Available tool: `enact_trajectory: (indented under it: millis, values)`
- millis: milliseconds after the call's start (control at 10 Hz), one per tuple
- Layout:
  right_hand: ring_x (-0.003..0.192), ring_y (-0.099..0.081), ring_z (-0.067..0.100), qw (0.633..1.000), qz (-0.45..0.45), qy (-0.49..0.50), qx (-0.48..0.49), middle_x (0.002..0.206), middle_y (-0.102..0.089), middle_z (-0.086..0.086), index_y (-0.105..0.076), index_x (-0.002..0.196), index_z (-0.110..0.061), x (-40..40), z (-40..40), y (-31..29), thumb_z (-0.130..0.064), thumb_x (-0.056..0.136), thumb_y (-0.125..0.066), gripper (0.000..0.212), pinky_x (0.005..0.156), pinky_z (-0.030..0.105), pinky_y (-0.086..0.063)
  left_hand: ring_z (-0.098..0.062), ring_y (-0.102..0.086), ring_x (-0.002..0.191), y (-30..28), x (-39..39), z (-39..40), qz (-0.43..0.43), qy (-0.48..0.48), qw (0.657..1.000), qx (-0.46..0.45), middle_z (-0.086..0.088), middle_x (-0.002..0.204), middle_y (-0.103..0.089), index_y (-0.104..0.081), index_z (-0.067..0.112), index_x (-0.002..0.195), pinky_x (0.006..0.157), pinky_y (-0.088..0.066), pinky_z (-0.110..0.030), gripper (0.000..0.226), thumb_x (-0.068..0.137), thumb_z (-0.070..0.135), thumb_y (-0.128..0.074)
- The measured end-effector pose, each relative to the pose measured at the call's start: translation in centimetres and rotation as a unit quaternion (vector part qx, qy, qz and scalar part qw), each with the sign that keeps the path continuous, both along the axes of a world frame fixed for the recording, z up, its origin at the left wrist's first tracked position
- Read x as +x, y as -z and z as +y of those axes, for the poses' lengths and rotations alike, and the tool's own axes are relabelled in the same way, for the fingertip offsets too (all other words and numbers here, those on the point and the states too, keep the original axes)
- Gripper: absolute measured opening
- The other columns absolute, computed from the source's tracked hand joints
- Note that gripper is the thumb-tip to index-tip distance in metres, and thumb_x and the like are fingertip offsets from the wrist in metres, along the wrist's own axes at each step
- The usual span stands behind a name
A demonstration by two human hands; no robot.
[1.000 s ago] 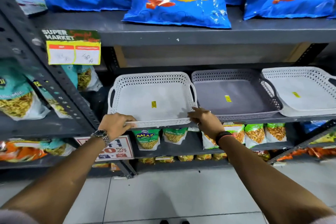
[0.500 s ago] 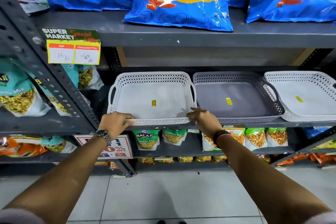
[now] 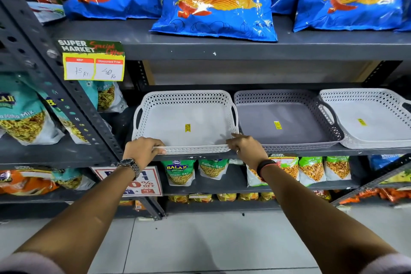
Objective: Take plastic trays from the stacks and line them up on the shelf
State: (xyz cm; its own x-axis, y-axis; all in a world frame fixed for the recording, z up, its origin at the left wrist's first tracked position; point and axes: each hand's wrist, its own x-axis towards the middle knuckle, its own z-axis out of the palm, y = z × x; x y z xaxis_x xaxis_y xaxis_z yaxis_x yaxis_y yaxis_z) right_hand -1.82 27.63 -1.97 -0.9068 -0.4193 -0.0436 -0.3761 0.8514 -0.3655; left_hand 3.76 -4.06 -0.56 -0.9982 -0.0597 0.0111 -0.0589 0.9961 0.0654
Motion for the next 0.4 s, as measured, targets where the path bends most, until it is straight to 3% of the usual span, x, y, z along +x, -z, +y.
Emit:
enact_trajectory:
  millis: [100, 200, 300, 400]
  values:
    - [0.123, -0.055, 0.029, 1.0, -0.001, 0.0, 0.001, 0.135, -0.058, 0.007, -0.071, 0.095, -0.015, 0.1, -0.1, 0.0, 0.005, 0.08, -0.05, 0.032, 0.094, 0.045, -0.052, -0.021, -0.065, 0.096, 0.0, 0.0, 0.2, -0.002, -0.006, 1.0, 0.004, 0.0, 0.099, -0.074, -0.067, 0.037, 0.106, 0.07, -0.048, -0.029, 0.024, 0.088, 0.042, -0.053]
    - [0.132, -0.045, 0.026, 1.0, 0.011, -0.003, 0.002, 0.142, -0.05, 0.007, -0.066, 0.107, -0.013, 0.8, -0.3, -1.0, 0.001, 0.086, -0.049, 0.031, 0.101, 0.044, -0.047, -0.021, -0.066, 0.101, 0.3, 0.4, 0.2, 0.012, 0.001, 0.999, 0.029, 0.003, 0.108, -0.073, -0.064, 0.039, 0.112, 0.075, -0.051, -0.031, 0.029, 0.086, 0.046, -0.054]
    - [0.14, -0.031, 0.023, 0.998, 0.057, -0.001, -0.026, 0.148, -0.042, 0.005, -0.053, 0.128, -0.011, 1.3, 0.0, -0.9, -0.008, 0.091, -0.05, 0.037, 0.11, 0.044, -0.037, -0.019, -0.059, 0.118, 0.7, 1.0, 0.3, 0.066, 0.029, 0.996, 0.043, 0.006, 0.126, -0.065, -0.055, 0.037, 0.125, 0.092, -0.051, -0.035, 0.043, 0.086, 0.053, -0.049]
    - [0.142, -0.029, 0.023, 0.99, 0.129, 0.004, -0.051, 0.147, -0.043, 0.006, -0.046, 0.135, -0.01, 1.7, 0.4, -1.0, -0.015, 0.092, -0.051, 0.043, 0.114, 0.047, -0.032, -0.016, -0.049, 0.131, 1.0, 1.4, 0.6, 0.121, 0.058, 0.989, 0.053, 0.003, 0.138, -0.055, -0.047, 0.028, 0.133, 0.109, -0.039, -0.038, 0.057, 0.088, 0.059, -0.032]
